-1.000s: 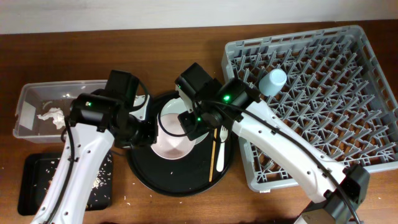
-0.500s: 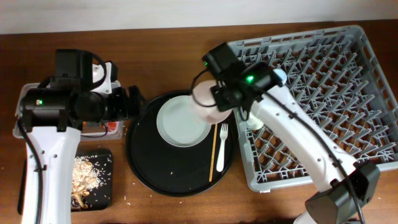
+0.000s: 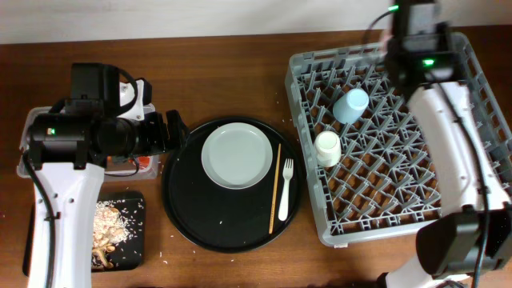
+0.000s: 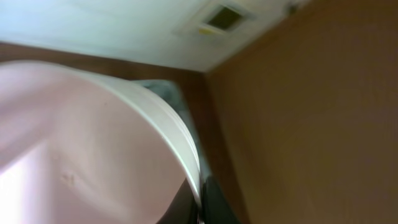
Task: Sort waste into correct bins and load items into the dishwasher rack
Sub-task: 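Carry the pink bowl with the right gripper to the back of the rack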
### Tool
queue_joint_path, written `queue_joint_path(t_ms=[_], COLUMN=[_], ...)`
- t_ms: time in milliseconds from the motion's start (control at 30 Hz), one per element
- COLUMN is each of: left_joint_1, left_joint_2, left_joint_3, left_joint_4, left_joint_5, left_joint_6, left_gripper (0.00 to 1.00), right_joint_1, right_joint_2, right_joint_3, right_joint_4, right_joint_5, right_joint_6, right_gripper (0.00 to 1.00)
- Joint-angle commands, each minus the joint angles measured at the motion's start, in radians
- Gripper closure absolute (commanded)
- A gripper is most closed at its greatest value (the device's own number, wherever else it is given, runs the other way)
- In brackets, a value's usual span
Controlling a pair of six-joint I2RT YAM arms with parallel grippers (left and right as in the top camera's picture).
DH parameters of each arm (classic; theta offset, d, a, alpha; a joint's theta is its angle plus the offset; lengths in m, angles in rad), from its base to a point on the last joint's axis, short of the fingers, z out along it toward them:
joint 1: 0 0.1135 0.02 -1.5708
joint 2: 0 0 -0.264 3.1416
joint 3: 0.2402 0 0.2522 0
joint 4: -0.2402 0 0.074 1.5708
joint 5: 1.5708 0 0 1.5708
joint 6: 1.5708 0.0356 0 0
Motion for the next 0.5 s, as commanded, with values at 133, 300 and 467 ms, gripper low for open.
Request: queue_joint_path(t_ms=[133, 300, 467], left_joint_1=[0.003, 0.003, 0.003], left_joint_2=[-0.010, -0.010, -0.010], left_joint_3=[0.018, 0.018, 0.018], left_joint_4=[0.002, 0.002, 0.002], left_joint_5=[-0.003, -0.003, -0.003], left_joint_6=[0.013, 0.013, 0.013], left_gripper=[0.01, 0.01, 0.01], right_joint_1=[-0.163, -0.135, -0.074], right_joint_2=[0.128, 0.268, 0.312], right_joint_3=[0.013, 0.013, 0.011], right_joint_4=[0.149, 0.148, 0.090], right_joint_5=[0.045, 0.103, 0.108], right_joint_6=[-0.135, -0.159, -0.085], right_gripper=[0.96, 0.96, 0.96])
